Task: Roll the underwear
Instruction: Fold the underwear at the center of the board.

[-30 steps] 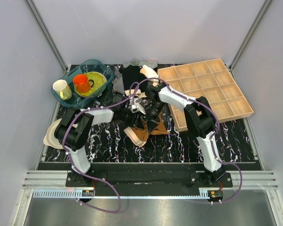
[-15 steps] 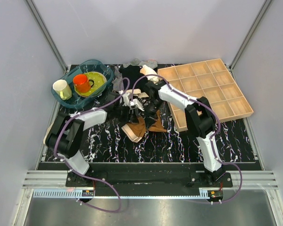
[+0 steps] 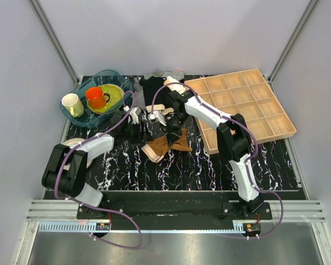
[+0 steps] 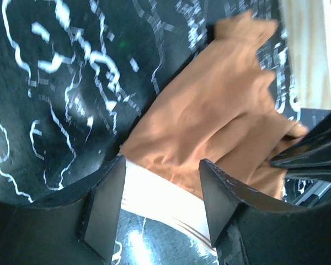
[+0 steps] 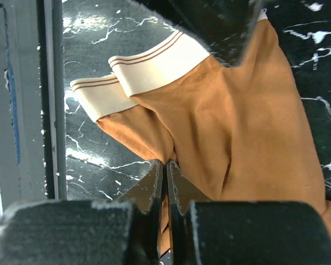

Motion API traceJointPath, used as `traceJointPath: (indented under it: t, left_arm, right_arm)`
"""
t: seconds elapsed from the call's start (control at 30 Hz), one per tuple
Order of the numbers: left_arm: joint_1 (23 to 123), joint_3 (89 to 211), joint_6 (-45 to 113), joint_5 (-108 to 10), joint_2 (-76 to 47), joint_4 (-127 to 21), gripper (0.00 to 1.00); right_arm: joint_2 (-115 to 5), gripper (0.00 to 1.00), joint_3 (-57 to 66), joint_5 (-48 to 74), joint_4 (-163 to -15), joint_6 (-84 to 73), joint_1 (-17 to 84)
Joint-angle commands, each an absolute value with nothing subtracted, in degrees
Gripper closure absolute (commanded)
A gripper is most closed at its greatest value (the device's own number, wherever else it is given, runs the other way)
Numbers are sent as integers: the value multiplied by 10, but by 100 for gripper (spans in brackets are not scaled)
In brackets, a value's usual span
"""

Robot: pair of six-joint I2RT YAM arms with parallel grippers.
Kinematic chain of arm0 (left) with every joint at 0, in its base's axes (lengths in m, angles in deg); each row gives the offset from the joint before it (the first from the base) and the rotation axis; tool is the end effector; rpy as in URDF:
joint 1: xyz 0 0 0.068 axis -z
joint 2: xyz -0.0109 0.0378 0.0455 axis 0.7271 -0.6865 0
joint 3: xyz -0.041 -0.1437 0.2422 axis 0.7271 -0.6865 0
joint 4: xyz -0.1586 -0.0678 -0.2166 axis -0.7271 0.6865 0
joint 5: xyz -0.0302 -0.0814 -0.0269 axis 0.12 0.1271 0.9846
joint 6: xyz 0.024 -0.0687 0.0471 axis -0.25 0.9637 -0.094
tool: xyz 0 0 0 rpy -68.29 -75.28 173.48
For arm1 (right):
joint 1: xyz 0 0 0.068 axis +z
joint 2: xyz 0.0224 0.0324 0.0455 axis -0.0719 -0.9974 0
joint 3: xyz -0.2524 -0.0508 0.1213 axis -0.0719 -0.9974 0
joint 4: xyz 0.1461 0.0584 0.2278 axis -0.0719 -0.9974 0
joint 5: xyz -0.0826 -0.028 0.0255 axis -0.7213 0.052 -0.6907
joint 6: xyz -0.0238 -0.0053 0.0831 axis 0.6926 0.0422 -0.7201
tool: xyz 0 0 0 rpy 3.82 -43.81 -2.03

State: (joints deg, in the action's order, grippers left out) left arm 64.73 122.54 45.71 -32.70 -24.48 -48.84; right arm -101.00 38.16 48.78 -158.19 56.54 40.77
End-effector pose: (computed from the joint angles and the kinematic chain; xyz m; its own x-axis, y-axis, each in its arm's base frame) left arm 0.3141 -0.1365 0.1644 -0.8246 -0.1111 -0.5546 0.2661 0.7891 -0.5537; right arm 0.3374 0.3167 0.1827 -0.0838 -0.8030 -0.5901 -0.9195 -0.1659 0.3563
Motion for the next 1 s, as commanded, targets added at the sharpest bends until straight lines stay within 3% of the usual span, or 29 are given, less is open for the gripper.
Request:
traceJointPath:
  t: [0.0,0.6,0.97]
  left_arm:
    - [645,1196,493,-353,-274,-537,44]
    - [646,1166,475,-369,-327,-540,48]
    - [645,1167,471,-374,-328,-536,49]
  right_arm:
    - [-1037,93,431,476,-1581,543,411]
    - [-1158,92,597,432,-1583,492,412]
    - [-1173,91,588,386,-1516,440,402]
